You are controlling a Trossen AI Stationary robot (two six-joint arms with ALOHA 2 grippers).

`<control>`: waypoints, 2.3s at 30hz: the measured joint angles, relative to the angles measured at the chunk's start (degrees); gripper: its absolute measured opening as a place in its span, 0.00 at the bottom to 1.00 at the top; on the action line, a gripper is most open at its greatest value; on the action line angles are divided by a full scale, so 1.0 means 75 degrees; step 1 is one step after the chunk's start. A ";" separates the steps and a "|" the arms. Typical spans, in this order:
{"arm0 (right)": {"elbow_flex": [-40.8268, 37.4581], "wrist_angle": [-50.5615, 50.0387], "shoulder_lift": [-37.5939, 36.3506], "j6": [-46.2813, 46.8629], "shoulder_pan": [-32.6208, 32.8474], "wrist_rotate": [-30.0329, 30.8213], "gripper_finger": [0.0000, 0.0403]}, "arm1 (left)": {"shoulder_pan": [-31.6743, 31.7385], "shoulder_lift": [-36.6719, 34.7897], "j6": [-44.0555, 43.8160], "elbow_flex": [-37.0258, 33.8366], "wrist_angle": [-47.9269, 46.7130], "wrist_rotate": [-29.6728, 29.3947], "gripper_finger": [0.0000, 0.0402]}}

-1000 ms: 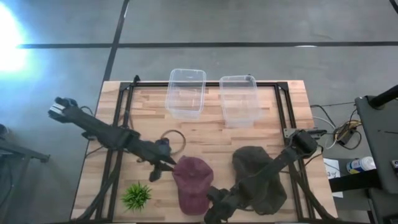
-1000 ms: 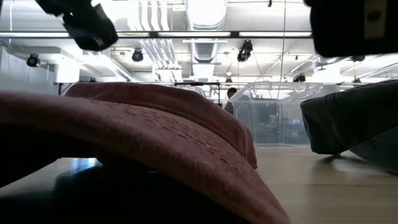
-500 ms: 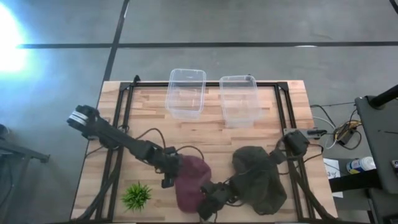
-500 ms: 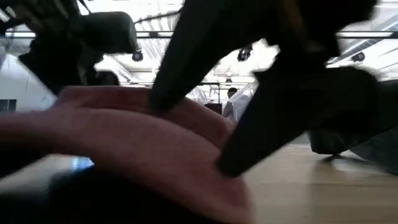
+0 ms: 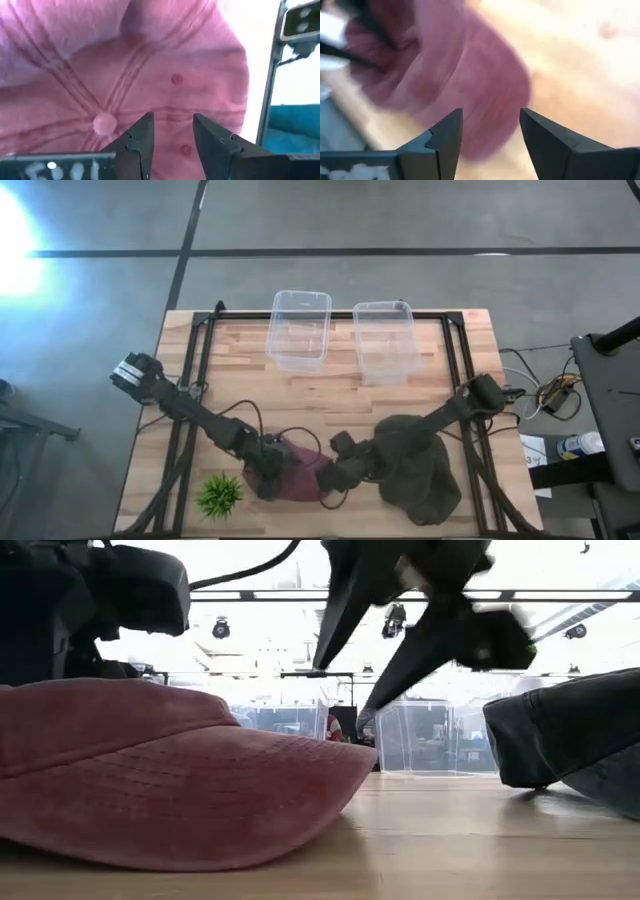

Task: Pick & Place hat
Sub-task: Put the red cap into the left transparent bin

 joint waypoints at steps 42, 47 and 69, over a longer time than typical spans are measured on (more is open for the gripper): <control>-0.1915 0.4985 0.0138 0.0014 -0.0092 0.0124 0.48 | -0.0050 0.0747 -0.0120 0.0093 0.2054 -0.0629 0.32; -0.1822 0.4991 0.0135 -0.0429 -0.0128 -0.0393 0.47 | -0.0046 0.0656 0.0223 0.0287 0.2013 -0.1353 0.32; -0.0918 0.2456 -0.2590 -0.2975 -0.0430 0.2231 0.04 | -0.1102 -0.3015 0.0463 0.2324 -0.1567 -0.4744 0.32</control>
